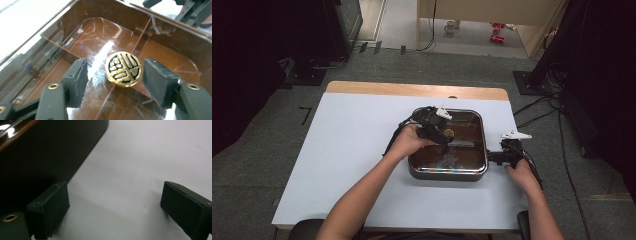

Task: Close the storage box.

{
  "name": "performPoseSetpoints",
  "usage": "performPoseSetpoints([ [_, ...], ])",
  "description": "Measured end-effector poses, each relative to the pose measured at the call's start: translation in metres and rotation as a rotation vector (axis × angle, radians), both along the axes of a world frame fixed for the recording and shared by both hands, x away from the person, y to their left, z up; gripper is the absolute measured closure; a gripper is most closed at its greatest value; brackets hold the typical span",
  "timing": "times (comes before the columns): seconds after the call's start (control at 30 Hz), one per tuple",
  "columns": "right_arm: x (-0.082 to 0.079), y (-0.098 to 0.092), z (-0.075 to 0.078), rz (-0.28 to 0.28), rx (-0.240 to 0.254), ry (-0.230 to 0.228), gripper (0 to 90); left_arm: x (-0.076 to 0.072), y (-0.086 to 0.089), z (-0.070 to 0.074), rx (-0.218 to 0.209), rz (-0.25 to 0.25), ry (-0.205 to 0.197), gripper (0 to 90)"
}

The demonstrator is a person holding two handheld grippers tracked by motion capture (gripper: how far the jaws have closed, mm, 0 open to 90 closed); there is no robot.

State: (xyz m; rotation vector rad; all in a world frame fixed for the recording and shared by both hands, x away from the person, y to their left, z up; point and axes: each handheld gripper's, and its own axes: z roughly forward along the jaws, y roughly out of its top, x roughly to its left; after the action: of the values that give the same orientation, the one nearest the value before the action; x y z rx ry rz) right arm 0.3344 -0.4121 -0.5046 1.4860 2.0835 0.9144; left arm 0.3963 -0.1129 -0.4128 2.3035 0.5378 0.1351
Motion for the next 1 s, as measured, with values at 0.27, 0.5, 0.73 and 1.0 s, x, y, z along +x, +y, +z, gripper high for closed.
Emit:
performPoseSetpoints([
  [0.27, 0.000, 0.000, 0.000, -0.001, 0.001, 0.000, 7.7, 0.000, 0.025, 0.019, -0.093, 0.065, 0.038, 26.4],
  [0.5, 0.000, 0.000, 0.000, -0.001, 0.001, 0.001, 7.7, -0.012, 0.046, 0.028, -0.082, 0.089, -0.014, 24.9],
  [0.73, 0.000, 0.000, 0.000, -0.001, 0.001, 0.001, 7.7, -0.026, 0.070, 0.031, -0.090, 0.124, -0.063, 23.6],
  [1.0, 0.000, 0.000, 0.000, 0.000, 0.000, 0.001, 7.8, -0.042, 0.096, 0.028, -0.092, 0.160, -0.080, 22.0],
])
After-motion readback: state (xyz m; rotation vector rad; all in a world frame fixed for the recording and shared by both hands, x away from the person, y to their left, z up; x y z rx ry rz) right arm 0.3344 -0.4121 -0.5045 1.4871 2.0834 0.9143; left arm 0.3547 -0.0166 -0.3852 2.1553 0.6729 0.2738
